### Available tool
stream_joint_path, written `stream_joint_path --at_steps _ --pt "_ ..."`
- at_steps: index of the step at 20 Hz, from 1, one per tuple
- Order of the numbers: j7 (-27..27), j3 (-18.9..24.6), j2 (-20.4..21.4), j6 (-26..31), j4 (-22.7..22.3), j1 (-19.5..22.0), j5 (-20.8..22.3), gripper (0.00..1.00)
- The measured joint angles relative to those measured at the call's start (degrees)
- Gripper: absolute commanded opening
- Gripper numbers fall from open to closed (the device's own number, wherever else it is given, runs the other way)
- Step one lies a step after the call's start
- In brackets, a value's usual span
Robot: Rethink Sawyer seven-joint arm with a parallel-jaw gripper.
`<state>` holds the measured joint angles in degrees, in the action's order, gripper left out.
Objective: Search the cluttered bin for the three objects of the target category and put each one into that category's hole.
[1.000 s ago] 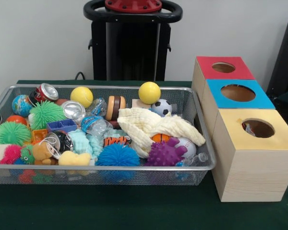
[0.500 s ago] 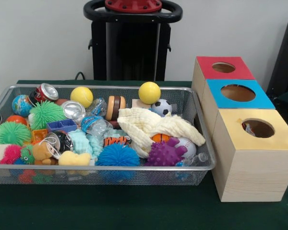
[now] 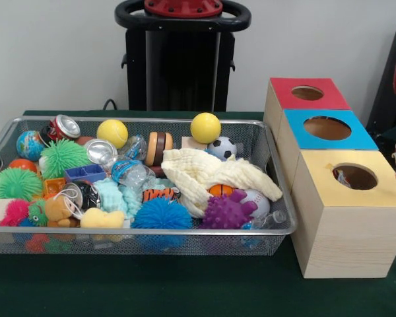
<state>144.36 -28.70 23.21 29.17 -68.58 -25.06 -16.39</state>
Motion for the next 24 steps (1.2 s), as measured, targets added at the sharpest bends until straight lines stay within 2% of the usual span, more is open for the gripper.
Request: stream_joint_path --at_steps 24 --pt "0.0 8.7 4.9 -0.9 -2.1 5.3 10.7 0.0"
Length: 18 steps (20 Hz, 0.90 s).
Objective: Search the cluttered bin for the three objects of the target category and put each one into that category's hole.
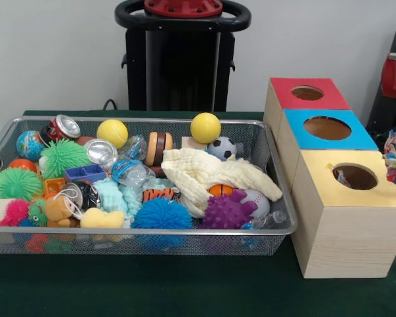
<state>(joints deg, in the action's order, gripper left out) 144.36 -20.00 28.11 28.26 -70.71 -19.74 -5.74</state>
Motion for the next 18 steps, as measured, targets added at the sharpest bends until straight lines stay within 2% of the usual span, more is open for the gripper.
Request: stream_joint_path --at_steps 18 --pt "0.0 7.5 5.3 -1.4 -6.2 7.2 9.5 0.0"
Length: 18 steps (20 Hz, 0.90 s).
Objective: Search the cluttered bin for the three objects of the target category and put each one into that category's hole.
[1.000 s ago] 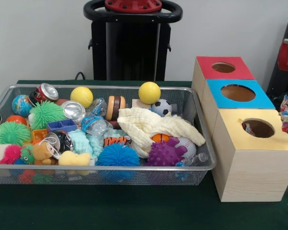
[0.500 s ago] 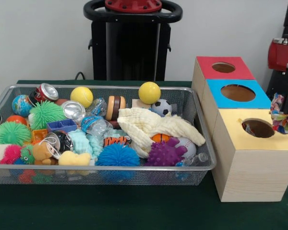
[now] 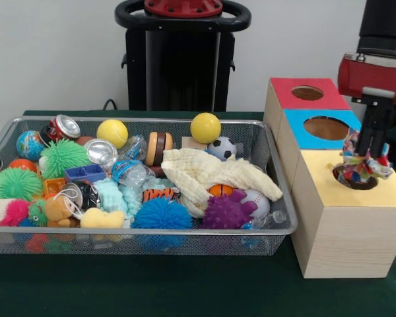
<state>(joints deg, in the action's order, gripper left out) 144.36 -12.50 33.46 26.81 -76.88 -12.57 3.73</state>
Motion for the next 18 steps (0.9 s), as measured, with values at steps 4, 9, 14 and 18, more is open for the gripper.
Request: stream_joint_path --at_steps 4,9,14,18 --pt "0.0 1.2 1.0 -0.5 -1.6 1.3 2.5 0.0" --pt "0.0 1.9 1.4 -0.6 -2.3 1.5 5.4 0.0" --pt "0.0 2.8 1.4 -0.8 -2.4 1.4 7.1 0.0" --pt "0.0 3.5 1.2 -1.4 -2.4 1.2 8.1 0.0"
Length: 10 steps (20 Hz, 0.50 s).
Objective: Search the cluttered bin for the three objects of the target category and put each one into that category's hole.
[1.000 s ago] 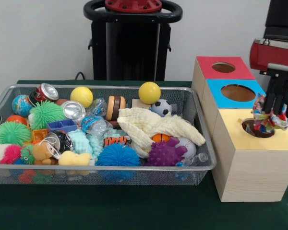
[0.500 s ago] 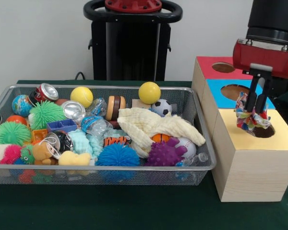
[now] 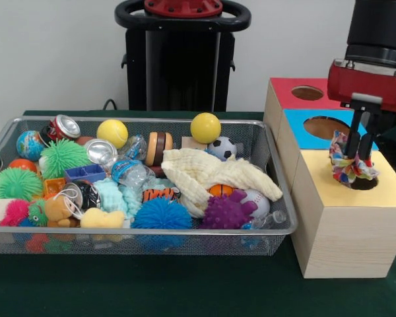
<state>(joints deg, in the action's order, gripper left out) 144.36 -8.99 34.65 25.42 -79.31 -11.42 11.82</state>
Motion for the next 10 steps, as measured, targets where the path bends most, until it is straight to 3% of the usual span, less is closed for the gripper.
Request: stream_joint_path --at_steps 10 --pt "0.0 0.3 -0.4 -3.0 -0.5 -2.2 0.9 0.0"
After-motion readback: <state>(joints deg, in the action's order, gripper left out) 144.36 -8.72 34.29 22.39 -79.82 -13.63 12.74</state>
